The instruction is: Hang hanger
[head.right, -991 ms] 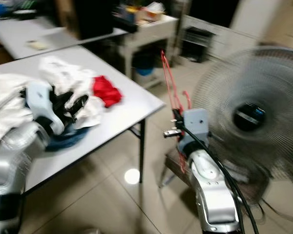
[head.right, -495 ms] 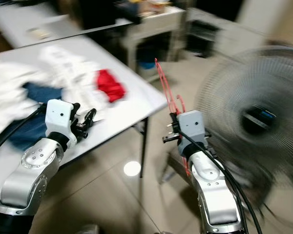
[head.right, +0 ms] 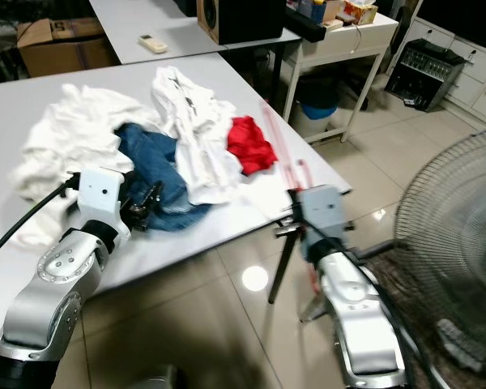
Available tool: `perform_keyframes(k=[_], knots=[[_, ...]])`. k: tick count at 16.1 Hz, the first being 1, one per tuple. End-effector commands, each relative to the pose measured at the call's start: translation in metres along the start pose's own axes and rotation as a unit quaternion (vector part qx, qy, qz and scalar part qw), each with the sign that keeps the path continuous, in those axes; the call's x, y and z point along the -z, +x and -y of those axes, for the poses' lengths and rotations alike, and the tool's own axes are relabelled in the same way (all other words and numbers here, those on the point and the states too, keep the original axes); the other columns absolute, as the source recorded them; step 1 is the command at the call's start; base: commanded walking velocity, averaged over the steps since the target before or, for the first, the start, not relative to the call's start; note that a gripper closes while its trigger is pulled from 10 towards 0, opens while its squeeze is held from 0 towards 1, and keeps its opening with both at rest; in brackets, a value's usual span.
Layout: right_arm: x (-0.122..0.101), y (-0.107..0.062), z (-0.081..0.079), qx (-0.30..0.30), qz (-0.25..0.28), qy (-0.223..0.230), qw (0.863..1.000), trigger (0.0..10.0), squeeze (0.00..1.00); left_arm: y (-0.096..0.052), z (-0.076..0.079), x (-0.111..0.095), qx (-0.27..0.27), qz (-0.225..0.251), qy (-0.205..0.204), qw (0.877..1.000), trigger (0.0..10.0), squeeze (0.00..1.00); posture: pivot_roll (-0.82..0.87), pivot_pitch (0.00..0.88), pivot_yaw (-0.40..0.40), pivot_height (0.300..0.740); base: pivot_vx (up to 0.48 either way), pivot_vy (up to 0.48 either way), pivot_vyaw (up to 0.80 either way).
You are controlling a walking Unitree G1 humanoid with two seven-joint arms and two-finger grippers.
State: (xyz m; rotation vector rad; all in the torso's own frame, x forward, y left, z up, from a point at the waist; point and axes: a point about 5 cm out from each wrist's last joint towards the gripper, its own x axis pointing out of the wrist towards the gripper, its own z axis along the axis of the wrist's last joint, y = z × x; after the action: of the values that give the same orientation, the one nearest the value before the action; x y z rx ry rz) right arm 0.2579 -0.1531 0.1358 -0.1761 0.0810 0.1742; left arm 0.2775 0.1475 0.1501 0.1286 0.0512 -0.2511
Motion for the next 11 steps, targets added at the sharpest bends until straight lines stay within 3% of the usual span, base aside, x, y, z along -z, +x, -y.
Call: perform_keyframes(k=[1,4,5,11], knots=[[-0.0020,-0.0031,-0.0028,-0.005,0.002,0.009,1.000,10.0,0.00,-0.0036,-0.0015,-0.0014,-0.002,0.004,0.007,1.000,10.0,0.00,0.04,0.067,-0.040,0.740,0.000,0.480,0.00],[-0.0017,-0.0032,-0.0054,-0.011,0.000,0.009,1.000,10.0,0.00,-0.0065,-0.0012,0.0011,-0.004,0.001,0.004,1.000,10.0,0.00,0.03,0.066,-0.040,0.740,0.000,0.480,0.00],[-0.0035,-0.0016,-0.0046,-0.010,0.002,0.007,1.000,10.0,0.00,-0.0036,-0.0025,0.0000,-0.026,0.001,0.041,0.999,10.0,0.00,0.03,0.066,-0.038,0.740,0.000,-0.480,0.00],[0.0005,-0.0072,-0.0051,-0.006,-0.002,0.008,1.000,10.0,0.00,-0.0046,-0.0006,0.0039,-0.026,0.000,0.033,0.999,10.0,0.00,0.02,0.057,-0.032,0.740,0.000,-0.480,0.00]])
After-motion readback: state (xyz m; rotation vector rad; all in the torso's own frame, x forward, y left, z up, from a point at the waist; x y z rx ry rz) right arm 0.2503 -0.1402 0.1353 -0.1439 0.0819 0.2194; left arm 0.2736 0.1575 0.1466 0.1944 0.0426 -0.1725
